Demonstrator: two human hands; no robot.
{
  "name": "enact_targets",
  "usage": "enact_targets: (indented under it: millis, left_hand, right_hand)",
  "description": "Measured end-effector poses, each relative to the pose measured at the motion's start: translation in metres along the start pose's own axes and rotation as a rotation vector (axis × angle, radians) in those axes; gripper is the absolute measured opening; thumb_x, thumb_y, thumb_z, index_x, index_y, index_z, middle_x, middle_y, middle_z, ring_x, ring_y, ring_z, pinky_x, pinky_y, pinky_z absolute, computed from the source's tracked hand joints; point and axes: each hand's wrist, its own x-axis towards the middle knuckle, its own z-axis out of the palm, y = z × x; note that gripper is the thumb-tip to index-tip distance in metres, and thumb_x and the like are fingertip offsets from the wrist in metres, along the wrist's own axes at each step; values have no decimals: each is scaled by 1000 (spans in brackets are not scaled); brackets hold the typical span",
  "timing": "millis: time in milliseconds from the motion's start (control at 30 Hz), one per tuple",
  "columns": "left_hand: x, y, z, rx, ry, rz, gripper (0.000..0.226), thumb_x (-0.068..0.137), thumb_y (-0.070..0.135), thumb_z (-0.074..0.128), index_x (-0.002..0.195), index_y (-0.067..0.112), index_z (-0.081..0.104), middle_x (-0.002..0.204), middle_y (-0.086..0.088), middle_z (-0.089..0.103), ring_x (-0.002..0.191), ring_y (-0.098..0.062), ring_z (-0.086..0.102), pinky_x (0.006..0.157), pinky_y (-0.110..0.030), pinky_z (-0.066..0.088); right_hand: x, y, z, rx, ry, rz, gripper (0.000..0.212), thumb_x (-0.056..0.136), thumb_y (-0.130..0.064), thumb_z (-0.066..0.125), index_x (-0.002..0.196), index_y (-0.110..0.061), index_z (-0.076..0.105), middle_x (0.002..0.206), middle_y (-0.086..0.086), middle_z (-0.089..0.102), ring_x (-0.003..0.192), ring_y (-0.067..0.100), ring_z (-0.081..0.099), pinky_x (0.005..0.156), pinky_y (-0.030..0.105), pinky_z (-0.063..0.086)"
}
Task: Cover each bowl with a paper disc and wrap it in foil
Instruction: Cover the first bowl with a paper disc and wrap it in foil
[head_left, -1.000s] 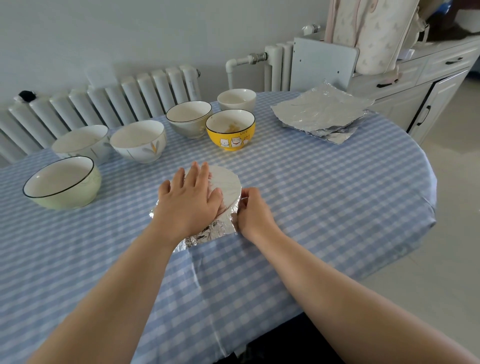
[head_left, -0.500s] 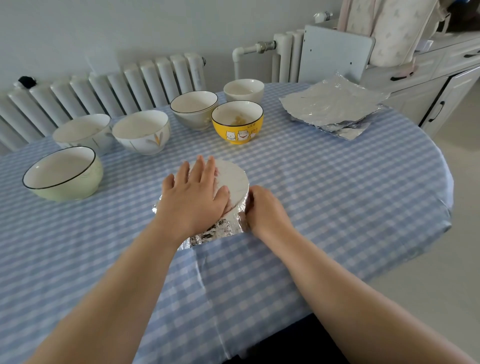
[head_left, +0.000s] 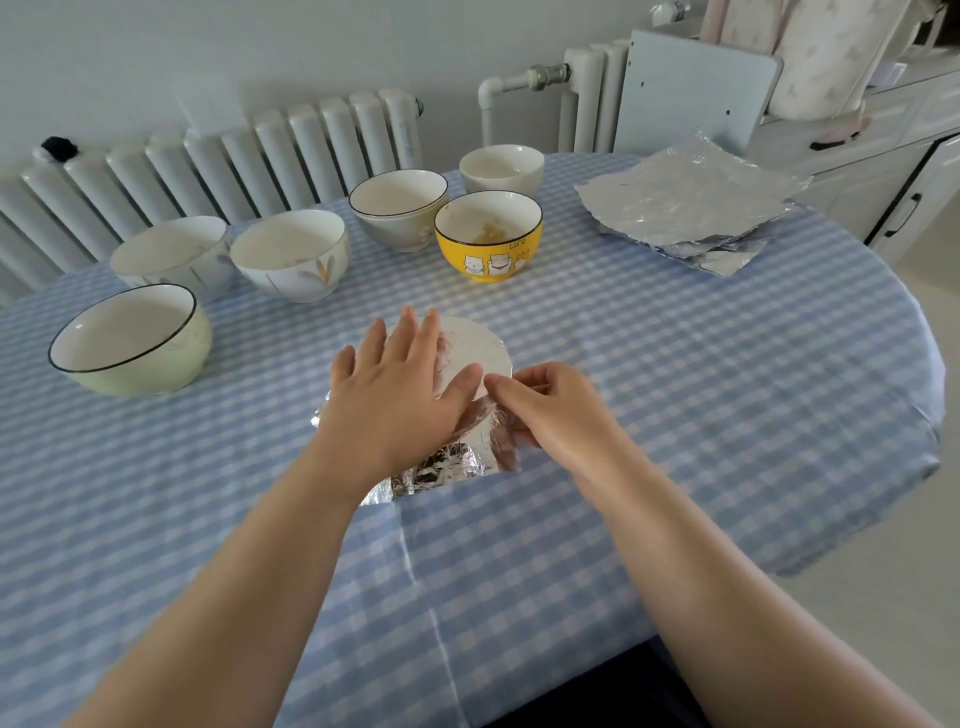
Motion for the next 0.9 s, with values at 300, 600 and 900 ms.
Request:
enact_targets:
  millis: [300,600,900]
  left_hand:
    - [0,-22,-23,-291,-41,-107,117,64,94,4,158,25,11,160,-3,30,146,-27,26,117,-52,24]
    - [-1,-24,-8,-13,159,5,96,81,81,-3,156,25,20,165,4,12,152,-22,6,121,-46,9]
    - [5,-30,3,-62,105,91,101,76,77,-9,158,21,14,165,4,16,152,-16,9,123,-40,8]
  right_hand:
    - [30,-10,-4,126,-142,8,20,91,-23,65,75,-12,62,75,10,62,62,20,56,58,28,47]
    - [32,-7,5,219,-110,5,66,82,-55,68,97,9,62,81,14,57,73,26,52,71,37,45]
    - [11,-8,24,90,192,-213,29,100,-35,52,103,-11,69,78,-2,69,64,8,63,61,25,54]
